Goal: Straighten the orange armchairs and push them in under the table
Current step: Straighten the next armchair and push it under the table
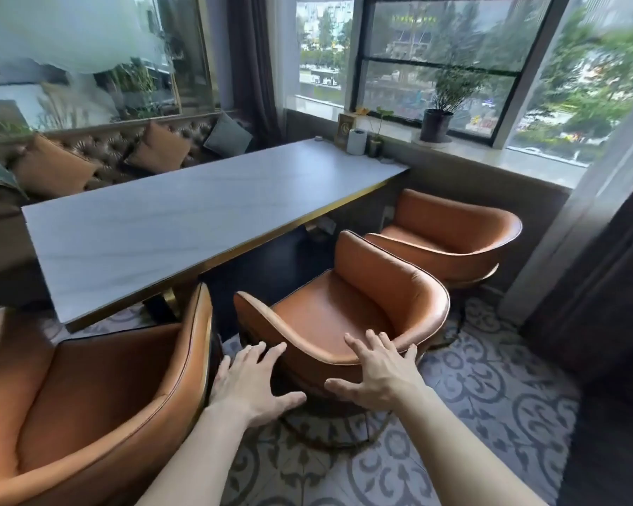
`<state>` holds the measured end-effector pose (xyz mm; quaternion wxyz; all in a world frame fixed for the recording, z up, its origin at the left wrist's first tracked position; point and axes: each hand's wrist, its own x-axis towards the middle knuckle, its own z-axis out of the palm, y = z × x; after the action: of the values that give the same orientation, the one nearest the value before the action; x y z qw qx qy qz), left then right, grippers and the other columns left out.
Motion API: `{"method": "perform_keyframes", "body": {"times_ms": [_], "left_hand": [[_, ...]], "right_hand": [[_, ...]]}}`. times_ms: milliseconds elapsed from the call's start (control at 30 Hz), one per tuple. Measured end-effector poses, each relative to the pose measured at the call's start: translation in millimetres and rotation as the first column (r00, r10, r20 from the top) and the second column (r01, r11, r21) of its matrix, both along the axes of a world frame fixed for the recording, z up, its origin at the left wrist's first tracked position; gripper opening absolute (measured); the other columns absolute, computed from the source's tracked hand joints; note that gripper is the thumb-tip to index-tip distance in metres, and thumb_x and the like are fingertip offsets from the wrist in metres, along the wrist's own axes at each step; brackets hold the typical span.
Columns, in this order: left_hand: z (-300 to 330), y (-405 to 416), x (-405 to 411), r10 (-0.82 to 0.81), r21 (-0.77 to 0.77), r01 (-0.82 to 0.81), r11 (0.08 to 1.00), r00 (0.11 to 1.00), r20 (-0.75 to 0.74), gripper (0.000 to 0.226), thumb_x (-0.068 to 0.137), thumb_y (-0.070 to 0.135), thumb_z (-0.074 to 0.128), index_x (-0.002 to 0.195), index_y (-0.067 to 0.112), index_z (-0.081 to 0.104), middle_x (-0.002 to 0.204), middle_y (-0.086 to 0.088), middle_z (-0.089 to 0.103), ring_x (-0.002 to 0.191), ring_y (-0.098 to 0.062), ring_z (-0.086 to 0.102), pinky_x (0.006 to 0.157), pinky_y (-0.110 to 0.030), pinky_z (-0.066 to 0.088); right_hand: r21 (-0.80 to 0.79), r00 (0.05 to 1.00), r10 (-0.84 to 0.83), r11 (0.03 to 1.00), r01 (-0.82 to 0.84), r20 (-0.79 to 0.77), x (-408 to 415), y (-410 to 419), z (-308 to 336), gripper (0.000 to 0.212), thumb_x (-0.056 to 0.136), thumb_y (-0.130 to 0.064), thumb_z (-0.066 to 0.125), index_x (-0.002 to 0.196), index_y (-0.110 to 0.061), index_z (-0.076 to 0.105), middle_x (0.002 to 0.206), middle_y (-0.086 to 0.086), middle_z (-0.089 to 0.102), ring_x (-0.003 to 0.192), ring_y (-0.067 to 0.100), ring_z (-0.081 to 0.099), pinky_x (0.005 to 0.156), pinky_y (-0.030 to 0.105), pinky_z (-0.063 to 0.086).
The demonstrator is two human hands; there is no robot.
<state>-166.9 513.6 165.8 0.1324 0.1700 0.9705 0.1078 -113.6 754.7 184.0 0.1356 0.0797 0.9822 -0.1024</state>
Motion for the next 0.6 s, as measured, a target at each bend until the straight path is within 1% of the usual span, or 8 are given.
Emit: {"method": "perform_keyframes", "body": {"times_ms": [100, 200, 333, 467, 600], "left_hand": [[-11.6, 49.4, -30.1, -0.038, 0.01, 0.038, 0.999, 0.999, 0.002, 0.103, 0.07, 0.09, 0.049, 0.156, 0.044, 0.014, 0.166, 0.002, 0.02, 0.153, -0.021, 0.013, 0.124, -0.052, 0.011], [-26.0, 102.2, -67.7, -0.058, 0.059, 0.057, 0.997, 0.998, 0.016, 0.103, 0.069, 0.089, 0.051, 0.155, 0.045, 0.014, 0.166, 0.003, 0.021, 0.152, -0.02, 0.015, 0.123, -0.052, 0.011], [-36.7, 171.6, -115.8, -0.093, 0.063, 0.091, 0.994, 0.995, 0.028, 0.102, 0.071, 0.089, 0.051, 0.155, 0.045, 0.014, 0.165, 0.001, 0.023, 0.151, -0.021, 0.018, 0.123, -0.051, 0.015], [-47.3, 220.9, -149.6, -0.097, 0.077, 0.093, 0.993, 0.994, 0.049, 0.102, 0.071, 0.09, 0.049, 0.155, 0.045, 0.012, 0.166, 0.001, 0.021, 0.152, -0.022, 0.015, 0.122, -0.051, 0.013], [-60.0, 254.9, -175.0, -0.05, 0.076, 0.046, 0.996, 0.998, 0.048, 0.102, 0.07, 0.091, 0.048, 0.154, 0.046, 0.012, 0.166, 0.0, 0.021, 0.152, -0.023, 0.015, 0.122, -0.052, 0.013]], "right_hand": [[0.007, 0.999, -0.033, 0.999, 0.033, 0.009, -17.4, 46.8, -4.1, 0.109, 0.07, -0.096, 0.041, 0.159, -0.042, 0.008, 0.171, 0.005, 0.009, 0.158, 0.027, 0.003, 0.118, 0.074, 0.005], [0.03, 0.997, -0.077, 0.997, 0.076, 0.02, -42.7, 95.9, -9.5, 0.107, 0.071, -0.095, 0.042, 0.158, -0.042, 0.009, 0.171, 0.004, 0.011, 0.158, 0.026, 0.005, 0.118, 0.073, 0.006], [0.076, 0.991, -0.112, 0.991, 0.106, 0.074, -77.8, 161.2, -9.8, 0.105, 0.072, -0.093, 0.044, 0.158, -0.044, 0.009, 0.171, 0.005, 0.01, 0.158, 0.025, 0.006, 0.118, 0.073, 0.006], [0.101, 0.988, -0.119, 0.989, 0.109, 0.1, -117.9, 211.2, -4.4, 0.104, 0.073, -0.092, 0.046, 0.158, -0.044, 0.011, 0.17, 0.004, 0.011, 0.157, 0.023, 0.009, 0.118, 0.074, 0.009], [0.093, 0.99, -0.094, 0.992, 0.084, 0.108, -156.2, 245.1, -11.9, 0.104, 0.073, -0.092, 0.047, 0.158, -0.043, 0.011, 0.17, 0.003, 0.012, 0.157, 0.024, 0.01, 0.118, 0.074, 0.011]]}}
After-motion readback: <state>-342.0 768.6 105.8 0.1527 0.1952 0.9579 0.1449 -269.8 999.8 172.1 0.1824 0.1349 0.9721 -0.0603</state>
